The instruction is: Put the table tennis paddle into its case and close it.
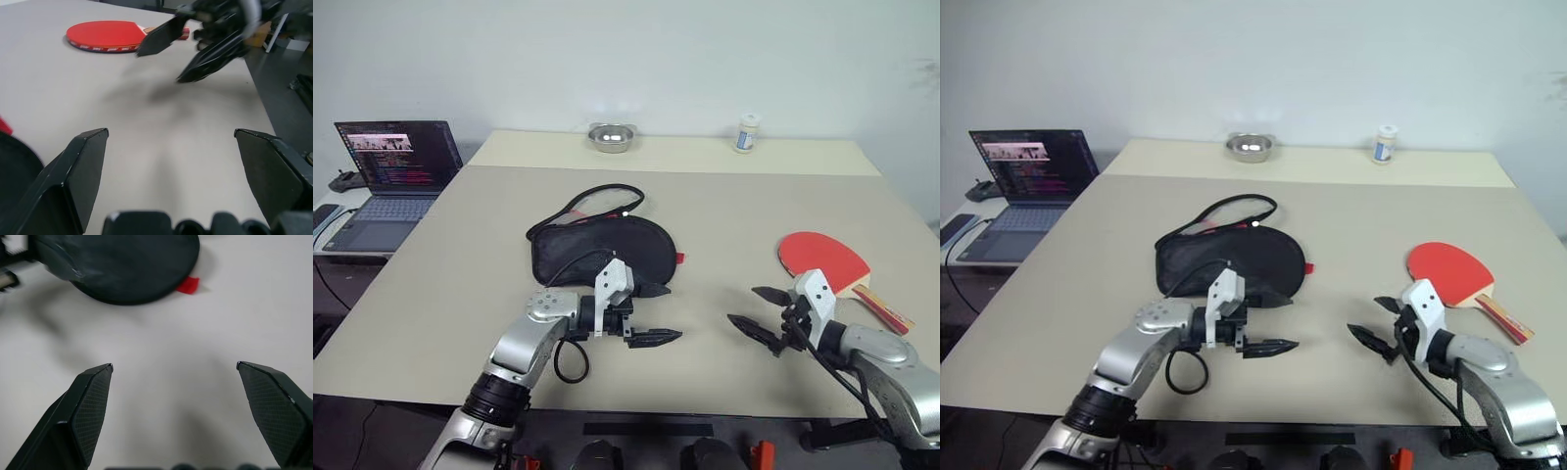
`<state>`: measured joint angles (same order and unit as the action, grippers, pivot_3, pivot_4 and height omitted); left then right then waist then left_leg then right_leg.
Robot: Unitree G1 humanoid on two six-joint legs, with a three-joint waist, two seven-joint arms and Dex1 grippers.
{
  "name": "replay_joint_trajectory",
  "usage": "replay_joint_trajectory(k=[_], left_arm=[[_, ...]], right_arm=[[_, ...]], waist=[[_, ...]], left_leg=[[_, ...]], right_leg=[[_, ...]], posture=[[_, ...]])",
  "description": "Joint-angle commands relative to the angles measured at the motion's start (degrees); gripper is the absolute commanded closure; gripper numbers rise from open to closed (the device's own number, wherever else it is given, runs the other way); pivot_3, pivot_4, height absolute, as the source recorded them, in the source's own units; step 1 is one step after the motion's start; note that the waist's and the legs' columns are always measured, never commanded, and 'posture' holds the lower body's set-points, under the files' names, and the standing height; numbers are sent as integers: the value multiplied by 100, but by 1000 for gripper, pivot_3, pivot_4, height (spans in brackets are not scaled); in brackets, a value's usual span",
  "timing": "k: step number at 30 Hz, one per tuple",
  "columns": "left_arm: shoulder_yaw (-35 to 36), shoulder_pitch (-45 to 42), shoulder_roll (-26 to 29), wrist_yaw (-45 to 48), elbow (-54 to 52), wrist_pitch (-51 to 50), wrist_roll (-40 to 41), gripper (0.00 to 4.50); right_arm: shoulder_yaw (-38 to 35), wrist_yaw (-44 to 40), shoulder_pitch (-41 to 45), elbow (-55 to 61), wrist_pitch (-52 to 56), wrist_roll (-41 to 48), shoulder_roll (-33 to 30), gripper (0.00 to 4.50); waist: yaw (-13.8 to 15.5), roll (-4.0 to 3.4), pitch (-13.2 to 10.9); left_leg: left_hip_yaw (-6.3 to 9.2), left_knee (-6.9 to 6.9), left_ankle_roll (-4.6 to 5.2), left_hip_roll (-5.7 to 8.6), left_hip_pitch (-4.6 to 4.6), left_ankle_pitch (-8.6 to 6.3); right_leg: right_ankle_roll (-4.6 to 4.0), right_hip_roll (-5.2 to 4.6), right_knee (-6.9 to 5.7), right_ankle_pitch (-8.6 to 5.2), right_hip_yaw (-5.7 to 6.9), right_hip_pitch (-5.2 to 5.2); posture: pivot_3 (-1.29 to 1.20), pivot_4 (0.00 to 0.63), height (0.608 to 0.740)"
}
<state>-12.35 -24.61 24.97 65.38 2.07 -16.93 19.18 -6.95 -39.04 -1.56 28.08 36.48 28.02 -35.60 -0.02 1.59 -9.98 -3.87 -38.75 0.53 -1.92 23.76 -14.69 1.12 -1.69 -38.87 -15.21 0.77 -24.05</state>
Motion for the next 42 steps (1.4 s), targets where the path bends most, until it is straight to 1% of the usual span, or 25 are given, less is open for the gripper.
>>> replay_joint_trajectory(k=[1, 4, 6, 11, 15, 17, 20, 23, 25, 29, 33, 37, 38, 39, 42], left_arm=[[314, -373, -126, -16, 183, 278, 166, 0], [460, -602, -127, -35, 480, 667, 25, 0], [595, -744, 44, 106, 553, 715, 67, 0], [760, -966, 979, 943, 753, 642, 115, 0], [645, -1031, 1542, 1398, 966, 752, -111, 0], [696, -1029, 1741, 1617, 1229, 1014, -173, 0], [492, -1326, 1812, 1772, 1751, 1383, -525, 0], [359, -1635, 1752, 1661, 2633, 2130, -1010, 0], [349, -1768, 1710, 1632, 3085, 2547, -1162, 0], [168, -2022, 1456, 1606, 3800, 3468, -1553, 0], [152, -2134, 1305, 1687, 4136, 3863, -1643, 0], [169, -2123, 1275, 1866, 4220, 3923, -1619, 0], [177, -2124, 1271, 1882, 4243, 3923, -1617, 361], [195, -2132, 1265, 1875, 4280, 3901, -1611, 570], [267, -2157, 1240, 1889, 4307, 3681, -1519, 1572]], right_arm=[[-250, 61, -119, 399, 218, 197, -148, 33], [-315, 159, -41, 377, 356, 249, -149, 33], [-400, 139, 86, 523, 566, 488, -196, 33], [-759, 249, 580, 850, 1285, 1512, -226, 33], [-998, 208, 885, 887, 1804, 2363, -400, 33], [-865, 435, 999, 1021, 1954, 2604, -324, 33], [-900, 475, 972, 1183, 2023, 2845, -482, 33], [-856, 572, 848, 1237, 1950, 2869, -491, 33], [-749, 682, 829, 1277, 1919, 2845, -444, 33], [-569, 792, 742, 1270, 1796, 2661, -389, 33], [-477, 876, 623, 1309, 1672, 2547, -392, 33], [-499, 940, 516, 1280, 1555, 2432, -368, 33], [-513, 947, 485, 1270, 1522, 2409, -376, 0], [-536, 953, 451, 1253, 1491, 2391, -382, 0], [-622, 960, 385, 1191, 1406, 2331, -407, 0]], waist=[[1, 1, -1], [3, 6, -2], [-10, 5, -2], [-41, 6, -3], [-16, 8, -5], [-11, 12, -7], [27, 16, -9], [38, 22, -9], [26, 24, -10], [12, 25, -11], [5, 29, -13], [-1, 30, -13], [-1, 30, -13], [-2, 30, -13], [-4, 30, -13]], left_leg=[[0, -2, 0, 1, 0, 0], [0, -12, 2, 10, 1, 1], [-1, -12, 4, 14, 0, 2], [7, -5, 4, -2, 0, 2], [12, -3, 3, -10, 1, 2], [10, -4, 3, -9, 3, 2], [9, -5, 4, -4, 6, 2], [9, -7, 4, 7, 10, 2], [7, -7, 5, 9, 12, 2], [8, -6, 5, 7, 17, 1], [7, -6, 5, 7, 19, 1], [8, -7, 5, 3, 17, 1], [8, -7, 5, 3, 17, 1], [8, -7, 5, 3, 16, 1], [8, -8, 5, 3, 16, 2]], right_leg=[[0, 0, -1, 0, 0, 0], [12, -1, 0, 8, -4, 2], [14, -3, 0, 10, -7, 3], [10, 19, 0, 9, -7, -2], [3, 25, 1, 6, 1, -1], [-4, 21, 4, 10, 1, -1], [-7, 12, 6, 12, 4, 0], [-6, 3, 9, 12, 6, 1], [-5, -1, 12, 13, 4, 0], [-9, -1, 15, 15, 7, -1], [-10, -1, 15, 15, 8, -2], [-8, -1, 11, 14, 8, -2], [-8, -1, 11, 14, 9, -2], [-8, -1, 10, 15, 8, -2], [-7, 1, 7, 14, 9, -2]], posture=[[0, 150, 740], [0, 150, 740], [0, 150, 740], [0, 150, 740], [0, 150, 740], [0, 150, 740], [0, 150, 740], [0, 150, 740], [0, 150, 740], [0, 150, 740], [0, 150, 740], [0, 150, 740], [0, 150, 740], [0, 150, 740], [0, 150, 740]])
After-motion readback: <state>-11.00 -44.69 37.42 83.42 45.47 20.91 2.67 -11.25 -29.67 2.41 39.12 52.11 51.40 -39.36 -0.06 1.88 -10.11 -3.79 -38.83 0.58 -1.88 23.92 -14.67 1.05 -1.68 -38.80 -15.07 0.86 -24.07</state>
